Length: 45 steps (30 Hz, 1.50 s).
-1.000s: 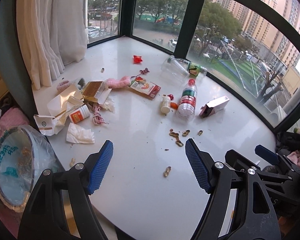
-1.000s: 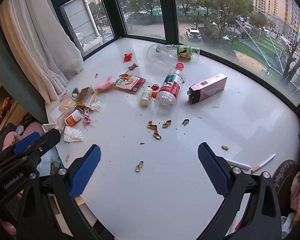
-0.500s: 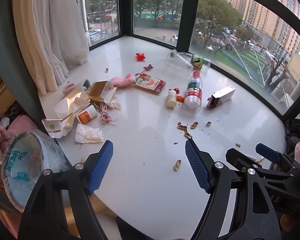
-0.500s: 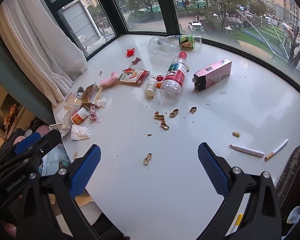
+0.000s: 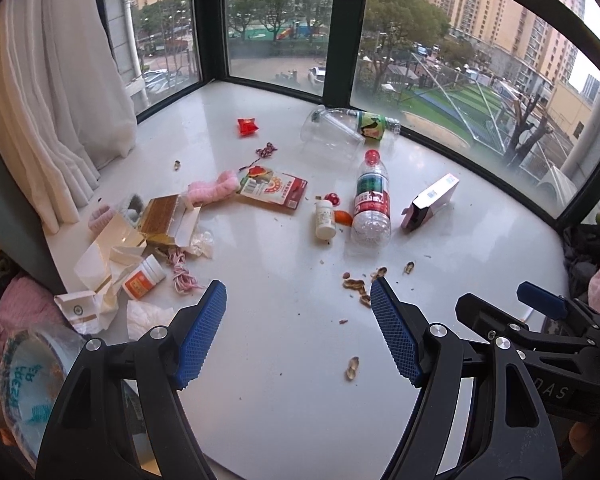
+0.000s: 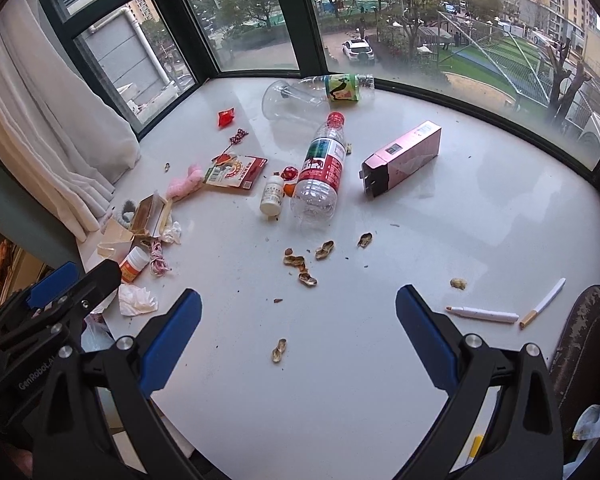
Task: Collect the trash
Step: 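Move both grippers away from the bin over the sill toward the water bottle, then lower the right gripper around the red-capped water bottle and close it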
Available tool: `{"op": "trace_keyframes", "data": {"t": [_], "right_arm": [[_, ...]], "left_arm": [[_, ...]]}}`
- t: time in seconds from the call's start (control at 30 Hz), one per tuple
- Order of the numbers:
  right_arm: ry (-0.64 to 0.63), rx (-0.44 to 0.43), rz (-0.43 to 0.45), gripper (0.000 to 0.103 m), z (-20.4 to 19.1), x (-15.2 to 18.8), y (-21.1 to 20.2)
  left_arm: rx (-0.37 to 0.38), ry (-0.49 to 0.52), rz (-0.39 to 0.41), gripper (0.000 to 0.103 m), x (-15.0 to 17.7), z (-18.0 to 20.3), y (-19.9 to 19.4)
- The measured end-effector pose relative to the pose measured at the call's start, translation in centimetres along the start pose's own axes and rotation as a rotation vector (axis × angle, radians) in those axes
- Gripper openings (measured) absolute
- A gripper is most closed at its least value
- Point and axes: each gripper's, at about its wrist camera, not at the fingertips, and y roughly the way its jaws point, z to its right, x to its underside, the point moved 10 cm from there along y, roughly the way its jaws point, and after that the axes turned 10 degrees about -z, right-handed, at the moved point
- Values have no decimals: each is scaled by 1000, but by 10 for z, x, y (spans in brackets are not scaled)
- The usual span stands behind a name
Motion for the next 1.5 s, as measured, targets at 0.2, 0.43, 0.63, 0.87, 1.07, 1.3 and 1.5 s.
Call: {"op": "trace_keyframes", "data": {"t": [0.2, 0.43, 0.63, 0.87, 1.07, 1.3, 1.5], "right_arm": [[46, 20, -11, 95, -3, -33, 14], [73, 55, -55, 95, -1, -62, 41], [87, 80, -93, 95, 7, -87, 68], [109, 85, -126, 95, 17, -109, 94], [116, 87, -156, 95, 24, -128, 120], [79, 74, -170, 95, 20, -157, 154], [76, 52, -203, 95, 22, -171, 186]], "left_arm": [[52, -3, 3, 72, -42, -6, 18], [87, 17, -35, 72, -75, -7, 56], [113, 0, -92, 72, -99, -6, 95], [110, 11, -121, 72, -129, -3, 134], [123, 32, -150, 72, -147, 0, 167], [95, 21, -172, 72, -167, -12, 198], [84, 23, -192, 72, -178, -18, 229]]}}
